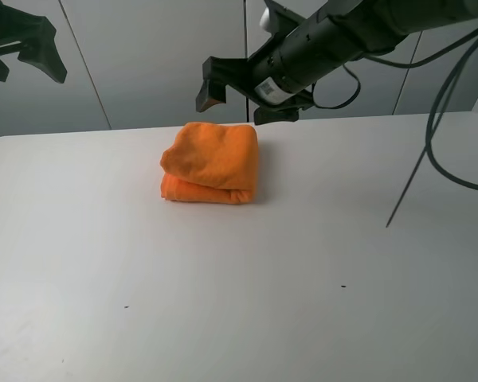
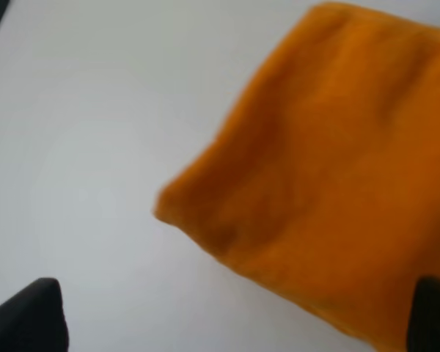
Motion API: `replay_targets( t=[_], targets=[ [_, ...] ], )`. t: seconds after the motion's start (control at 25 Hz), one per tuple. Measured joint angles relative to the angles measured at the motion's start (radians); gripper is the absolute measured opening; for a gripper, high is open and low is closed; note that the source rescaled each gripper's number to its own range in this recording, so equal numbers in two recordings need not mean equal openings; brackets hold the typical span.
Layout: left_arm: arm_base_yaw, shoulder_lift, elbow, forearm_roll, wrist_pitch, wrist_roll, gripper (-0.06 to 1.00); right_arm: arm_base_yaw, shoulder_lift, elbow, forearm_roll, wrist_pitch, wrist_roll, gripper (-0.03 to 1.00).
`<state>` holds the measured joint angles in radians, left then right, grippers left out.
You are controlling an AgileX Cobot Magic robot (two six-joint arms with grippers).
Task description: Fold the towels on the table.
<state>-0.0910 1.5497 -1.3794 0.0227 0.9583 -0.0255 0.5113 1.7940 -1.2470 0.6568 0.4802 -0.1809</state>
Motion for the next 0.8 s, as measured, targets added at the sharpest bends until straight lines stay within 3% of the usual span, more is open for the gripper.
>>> replay_targets(
  t=[0.12,0.28,0.48,0.8],
  targets=[
    [0.050,-0.161,0.156,-0.006,-0.026,0.000,1.00,-0.053,-0.188,0.161,-0.242,0.042,0.141,1.00],
    [0.059,-0.401,0.314,-0.010,-0.032,0.000,1.00,-0.069,-0.485,0.303,-0.535,0.198,0.301,1.00],
    [0.059,-0.682,0.439,-0.014,0.006,0.000,1.00,-0.070,-0.843,0.395,-0.697,0.362,0.387,1.00],
    [0.059,-1.095,0.599,-0.012,0.131,0.000,1.00,-0.070,-1.294,0.451,-0.830,0.624,0.423,1.00]
  ],
)
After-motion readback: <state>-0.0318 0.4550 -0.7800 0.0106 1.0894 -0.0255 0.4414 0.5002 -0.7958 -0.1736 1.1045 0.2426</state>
